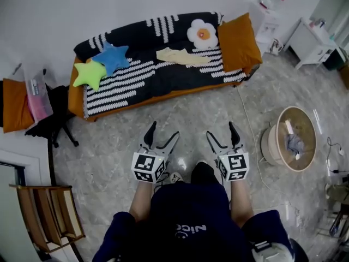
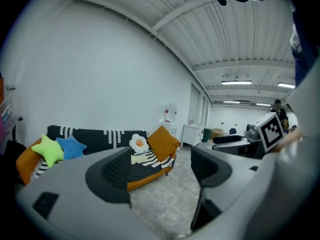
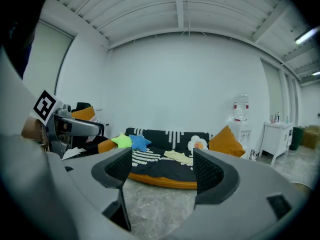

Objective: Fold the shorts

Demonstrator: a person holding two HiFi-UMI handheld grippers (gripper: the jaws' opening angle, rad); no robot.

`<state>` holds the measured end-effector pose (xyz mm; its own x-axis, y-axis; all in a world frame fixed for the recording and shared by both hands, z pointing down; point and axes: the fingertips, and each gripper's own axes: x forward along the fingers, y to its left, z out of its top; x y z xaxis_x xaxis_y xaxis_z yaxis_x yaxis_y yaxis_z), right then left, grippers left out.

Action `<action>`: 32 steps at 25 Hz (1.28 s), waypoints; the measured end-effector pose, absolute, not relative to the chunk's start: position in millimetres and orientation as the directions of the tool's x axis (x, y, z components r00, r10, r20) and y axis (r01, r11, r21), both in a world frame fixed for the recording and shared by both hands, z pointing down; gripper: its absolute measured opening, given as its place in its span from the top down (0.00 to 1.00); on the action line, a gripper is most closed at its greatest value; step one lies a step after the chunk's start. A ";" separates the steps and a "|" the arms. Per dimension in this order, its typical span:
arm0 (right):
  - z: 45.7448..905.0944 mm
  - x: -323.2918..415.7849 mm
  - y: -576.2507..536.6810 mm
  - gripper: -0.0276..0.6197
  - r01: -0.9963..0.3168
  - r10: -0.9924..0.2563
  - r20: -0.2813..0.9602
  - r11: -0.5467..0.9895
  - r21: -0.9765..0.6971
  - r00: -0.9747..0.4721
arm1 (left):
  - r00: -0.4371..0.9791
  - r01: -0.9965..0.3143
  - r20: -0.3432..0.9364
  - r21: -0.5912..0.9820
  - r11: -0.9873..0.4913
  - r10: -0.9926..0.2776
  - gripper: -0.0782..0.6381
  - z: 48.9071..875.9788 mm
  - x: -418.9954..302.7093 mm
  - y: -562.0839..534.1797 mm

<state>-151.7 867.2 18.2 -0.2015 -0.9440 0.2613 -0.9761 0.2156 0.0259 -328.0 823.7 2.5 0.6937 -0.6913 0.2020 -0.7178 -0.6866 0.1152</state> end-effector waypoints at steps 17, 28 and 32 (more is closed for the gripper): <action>40.0 -100.1 709.1 0.40 -0.919 -0.871 0.318 0.394 -0.005 -0.375 | 0.562 -0.826 0.265 0.142 -0.545 -0.783 0.38 18.3 -273.3 689.2; 39.0 -30.4 617.0 0.42 -0.877 -0.829 0.313 0.479 -0.026 -0.463 | 0.551 -0.832 0.296 0.126 -0.540 -0.781 0.38 25.8 -167.8 614.7; 46.3 -13.3 598.1 0.44 -0.874 -0.818 0.330 0.482 -0.056 -0.472 | 0.573 -0.820 0.290 0.182 -0.543 -0.767 0.38 29.5 -144.7 599.1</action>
<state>-13.3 598.1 46.3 -0.4722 -0.8175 0.3296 -0.8742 0.4823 -0.0564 -144.7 599.1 29.5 0.5726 -0.7668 0.2900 -0.8196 -0.5431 0.1825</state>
